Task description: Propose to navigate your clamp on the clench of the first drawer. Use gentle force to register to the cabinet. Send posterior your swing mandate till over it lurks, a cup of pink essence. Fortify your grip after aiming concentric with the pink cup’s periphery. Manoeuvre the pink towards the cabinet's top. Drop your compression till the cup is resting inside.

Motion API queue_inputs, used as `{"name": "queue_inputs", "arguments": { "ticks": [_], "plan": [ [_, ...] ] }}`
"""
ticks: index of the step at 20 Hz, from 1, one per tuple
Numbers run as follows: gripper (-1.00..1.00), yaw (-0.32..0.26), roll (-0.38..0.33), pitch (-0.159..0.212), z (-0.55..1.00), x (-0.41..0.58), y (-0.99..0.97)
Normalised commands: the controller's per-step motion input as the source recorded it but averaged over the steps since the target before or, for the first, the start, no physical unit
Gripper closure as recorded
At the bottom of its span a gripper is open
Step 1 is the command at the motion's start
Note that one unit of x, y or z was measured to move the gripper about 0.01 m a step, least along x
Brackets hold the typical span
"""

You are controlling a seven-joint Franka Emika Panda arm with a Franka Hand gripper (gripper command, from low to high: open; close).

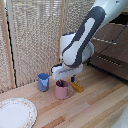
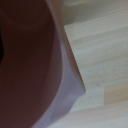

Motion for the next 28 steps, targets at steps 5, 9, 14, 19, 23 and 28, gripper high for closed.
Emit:
{"name": "queue_inputs", "arguments": {
  "ticks": [5, 9, 14, 19, 23, 28],
  "plan": [
    [1.00, 0.005, 0.022, 0.000, -0.24, 0.092, -0.03],
    [1.00, 0.008, 0.044, -0.010, -0.13, 0.019, -0.01],
    [1.00, 0.003, 0.019, -0.031, -0.02, -0.037, 0.00],
    [1.00, -0.006, 0.004, -0.016, 0.03, -0.138, 0.03],
    [1.00, -0.075, 0.054, 0.000, 0.41, -0.131, 0.00],
    [1.00, -0.138, 0.092, 0.047, 0.82, 0.009, -0.02]
  ]
}}
